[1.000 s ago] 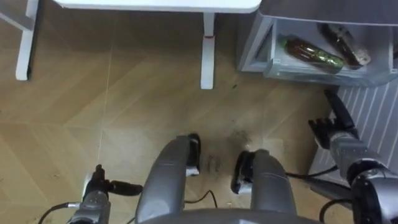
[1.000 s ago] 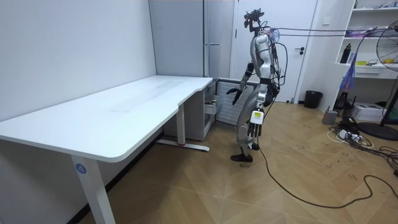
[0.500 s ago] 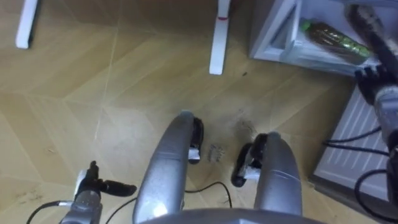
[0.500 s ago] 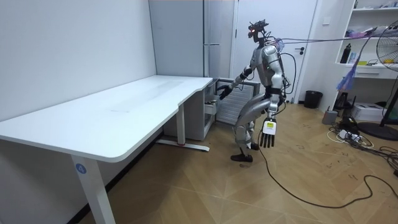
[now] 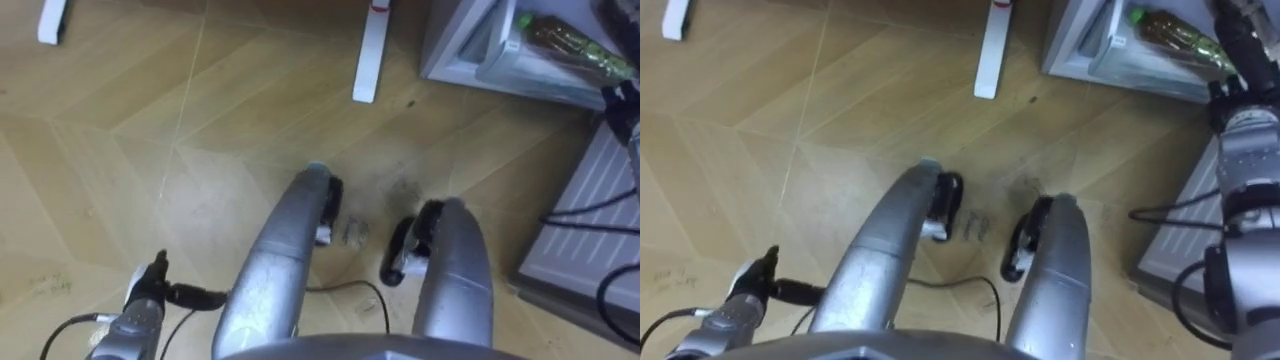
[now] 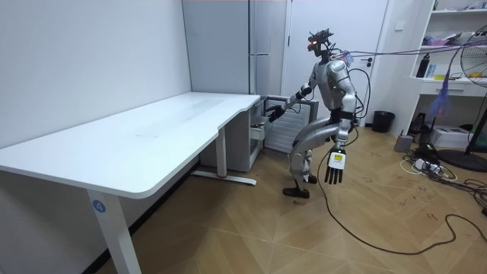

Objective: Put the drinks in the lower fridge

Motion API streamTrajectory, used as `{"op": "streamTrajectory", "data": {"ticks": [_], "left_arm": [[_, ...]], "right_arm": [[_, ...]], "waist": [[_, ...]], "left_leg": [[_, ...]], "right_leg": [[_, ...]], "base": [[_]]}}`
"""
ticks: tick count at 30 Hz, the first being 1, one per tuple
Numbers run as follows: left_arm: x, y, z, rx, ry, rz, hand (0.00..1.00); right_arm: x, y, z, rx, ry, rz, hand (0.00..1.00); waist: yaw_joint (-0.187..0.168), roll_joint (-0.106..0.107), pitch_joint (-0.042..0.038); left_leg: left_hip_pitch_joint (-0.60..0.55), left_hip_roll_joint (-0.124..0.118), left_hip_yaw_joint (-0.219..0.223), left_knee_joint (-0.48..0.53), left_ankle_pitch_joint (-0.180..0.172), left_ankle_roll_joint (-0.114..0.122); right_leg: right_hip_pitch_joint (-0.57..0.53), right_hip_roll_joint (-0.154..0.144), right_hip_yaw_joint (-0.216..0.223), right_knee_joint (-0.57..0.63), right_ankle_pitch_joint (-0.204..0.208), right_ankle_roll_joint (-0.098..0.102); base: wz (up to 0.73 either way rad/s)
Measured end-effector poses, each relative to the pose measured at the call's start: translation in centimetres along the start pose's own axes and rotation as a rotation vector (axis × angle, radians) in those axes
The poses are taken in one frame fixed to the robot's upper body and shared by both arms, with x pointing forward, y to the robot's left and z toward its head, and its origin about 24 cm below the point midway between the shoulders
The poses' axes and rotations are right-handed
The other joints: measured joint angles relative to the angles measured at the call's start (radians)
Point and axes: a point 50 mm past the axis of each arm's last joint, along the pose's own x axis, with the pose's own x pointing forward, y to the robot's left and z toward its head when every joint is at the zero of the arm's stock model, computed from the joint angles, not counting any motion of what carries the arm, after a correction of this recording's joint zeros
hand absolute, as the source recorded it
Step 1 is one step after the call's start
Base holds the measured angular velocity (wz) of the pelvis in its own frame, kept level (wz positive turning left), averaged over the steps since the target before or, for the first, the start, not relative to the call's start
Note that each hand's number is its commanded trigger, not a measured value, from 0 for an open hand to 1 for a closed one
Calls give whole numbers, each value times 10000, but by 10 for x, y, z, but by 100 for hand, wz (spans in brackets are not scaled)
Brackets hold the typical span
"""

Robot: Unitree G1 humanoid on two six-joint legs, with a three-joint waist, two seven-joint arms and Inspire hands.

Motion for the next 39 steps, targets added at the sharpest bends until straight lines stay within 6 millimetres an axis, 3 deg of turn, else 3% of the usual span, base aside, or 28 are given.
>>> {"op": "streamTrajectory", "data": {"ticks": [5,6,7,8,9,10,11,12,13,14,15,17,18,19,23,27,32,36,39], "left_arm": [[-1,-6,8,198,-358,-226,0],[-2,-6,6,203,-383,-257,0],[-6,-7,-3,186,-222,-305,0],[-9,-8,-9,173,-108,-355,0],[-13,-10,-18,20,74,-477,0],[-12,-8,-17,-81,94,-422,0],[-12,-7,-15,-61,25,-369,0],[-11,-4,-11,-6,-208,-290,0],[-11,0,-9,12,-325,-218,0],[-12,1,-8,69,-339,-206,0],[-12,7,-10,283,-289,-145,0],[-14,13,-14,527,-79,-57,0],[-15,14,-19,580,98,-75,0],[-16,11,-20,673,174,-199,0],[-16,9,-13,616,-147,-276,0],[-17,9,-7,585,-441,-256,0],[-18,9,-6,550,-518,-263,0],[-18,12,-7,410,-517,-117,0],[-18,14,-3,333,-801,-79,0]], "right_arm": [[1,18,2,72,-147,468,0],[1,24,-1,-43,-30,691,0],[0,32,-5,-233,170,1019,0],[0,36,-7,-251,269,1199,0],[-1,48,-7,-178,337,1753,0],[-2,54,-6,12,341,2096,0],[-3,55,-6,76,343,2126,0],[-3,54,-7,200,371,2085,0],[-2,54,-5,240,261,2078,0],[-2,54,-3,245,160,2067,0],[-2,49,-4,183,170,1940,0],[-2,43,-5,104,204,1780,0],[-2,42,-7,23,275,1775,0],[-2,41,-8,17,286,1714,0],[-2,40,-7,-24,188,1678,0],[-2,40,-8,-194,178,1712,0],[-2,43,-9,-408,131,1557,0],[-8,74,-5,-73,-51,2674,0],[-12,102,1,115,-185,3596,0]], "waist": [[7,-29,19],[26,-35,22],[222,-19,12],[307,28,-8],[321,201,-3],[191,232,38],[157,257,45],[209,252,43],[304,224,34],[314,247,39],[197,220,30],[105,169,37],[111,158,39],[138,157,40],[213,148,46],[247,157,44],[249,169,37],[445,186,24],[524,201,16]], "left_leg": [[-304,32,-23,-503,194,-462],[-373,113,-60,-168,51,-732],[-254,299,-82,1233,-447,-654],[-51,403,-107,1692,-902,-554],[219,230,-273,1786,-1806,364],[154,-212,-514,1703,-1812,364],[120,-443,-676,1607,-1812,363],[107,-698,-858,1359,-1804,349],[120,-700,-873,1112,-1721,207],[129,-699,-898,1017,-1695,164],[183,-676,-887,789,-1597,-3],[183,-269,-708,674,-1499,-176],[147,77,-541,694,-1437,-277],[104,220,-481,710,-1412,-323],[-114,263,-459,723,-1352,-431],[-285,545,-411,845,-1295,-530],[-317,534,-530,952,-1255,-595],[-249,506,-554,961,-775,-384],[-205,358,-599,966,-782,-399]], "right_leg": [[-457,-229,-196,-259,2,-45],[-479,-523,-471,-345,27,-93],[-465,-888,-865,-275,85,-202],[-448,-1057,-1062,-212,95,-218],[-470,-1362,-1367,14,106,-207],[-607,-1438,-1324,68,97,-202],[-641,-1380,-1278,-8,64,-166],[-673,-1128,-1023,-47,-76,-50],[-472,-762,-729,-131,-106,-2],[-448,-668,-673,-232,-114,12],[-330,-671,-653,-312,-99,0],[-237,-580,-715,-349,-82,-32],[-243,-453,-724,-325,-62,-71],[-279,-417,-752,-301,-42,-108],[-542,-496,-804,-154,-50,-128],[-629,-508,-1030,-44,-74,-230],[-633,-512,-1143,66,-73,-394],[-621,-569,-1277,134,191,-933],[-546,-813,-1404,297,182,-1030]], "base": [[1],[-48],[-73],[-87],[-38],[0],[38],[50],[51],[69],[77],[54],[6],[0],[-2],[-2],[-1],[0],[28]]}}
